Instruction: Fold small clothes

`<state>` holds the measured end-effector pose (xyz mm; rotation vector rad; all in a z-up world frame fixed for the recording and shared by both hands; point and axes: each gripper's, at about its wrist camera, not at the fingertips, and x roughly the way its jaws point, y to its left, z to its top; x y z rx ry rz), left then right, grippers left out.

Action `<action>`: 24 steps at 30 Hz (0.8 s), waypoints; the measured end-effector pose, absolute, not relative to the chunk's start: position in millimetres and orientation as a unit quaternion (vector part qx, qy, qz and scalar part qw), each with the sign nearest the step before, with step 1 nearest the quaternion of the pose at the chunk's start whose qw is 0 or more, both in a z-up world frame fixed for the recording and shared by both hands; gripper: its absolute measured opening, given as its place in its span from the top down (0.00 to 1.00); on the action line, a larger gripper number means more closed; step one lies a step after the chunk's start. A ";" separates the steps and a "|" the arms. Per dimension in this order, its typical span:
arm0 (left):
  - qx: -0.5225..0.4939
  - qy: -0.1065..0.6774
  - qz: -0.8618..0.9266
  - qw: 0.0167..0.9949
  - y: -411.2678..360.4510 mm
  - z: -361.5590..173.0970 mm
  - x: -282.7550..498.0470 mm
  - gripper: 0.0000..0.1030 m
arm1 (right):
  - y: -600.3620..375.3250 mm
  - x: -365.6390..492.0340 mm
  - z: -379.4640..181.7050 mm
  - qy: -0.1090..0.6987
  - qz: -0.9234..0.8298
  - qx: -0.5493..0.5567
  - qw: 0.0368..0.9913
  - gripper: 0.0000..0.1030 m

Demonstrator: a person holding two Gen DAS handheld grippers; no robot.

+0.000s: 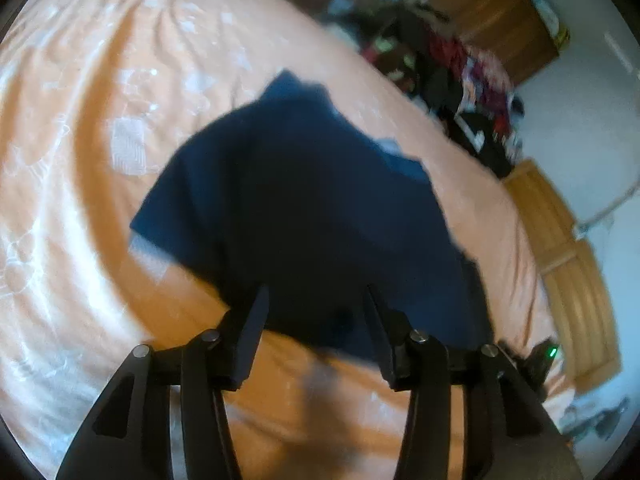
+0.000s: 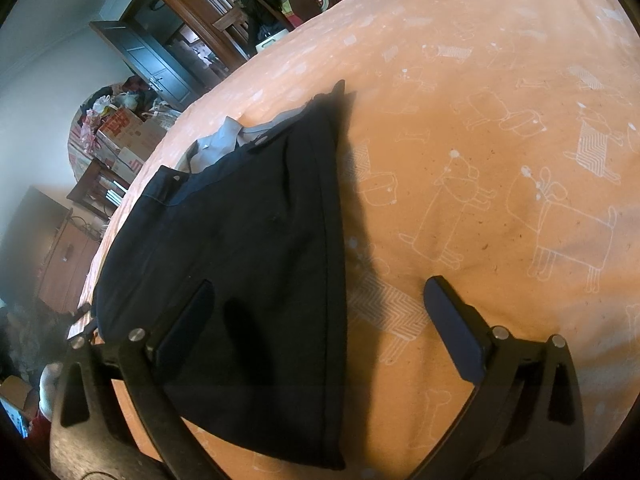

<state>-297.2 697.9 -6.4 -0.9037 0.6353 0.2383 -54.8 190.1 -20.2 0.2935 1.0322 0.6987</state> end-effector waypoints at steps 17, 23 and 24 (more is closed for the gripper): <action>-0.374 0.299 0.120 0.870 717.8 -19.8 -242.1 0.53 | 178.1 -71.9 13.6 0.456 0.244 0.107 0.849 0.13; -0.420 0.276 0.096 0.860 732.0 -33.2 -251.3 0.69 | 216.3 -99.2 67.7 0.409 0.259 0.084 0.871 0.38; -0.414 0.277 0.096 0.861 730.7 -32.9 -250.0 0.68 | 227.4 -98.9 79.5 0.397 0.274 0.095 0.871 0.43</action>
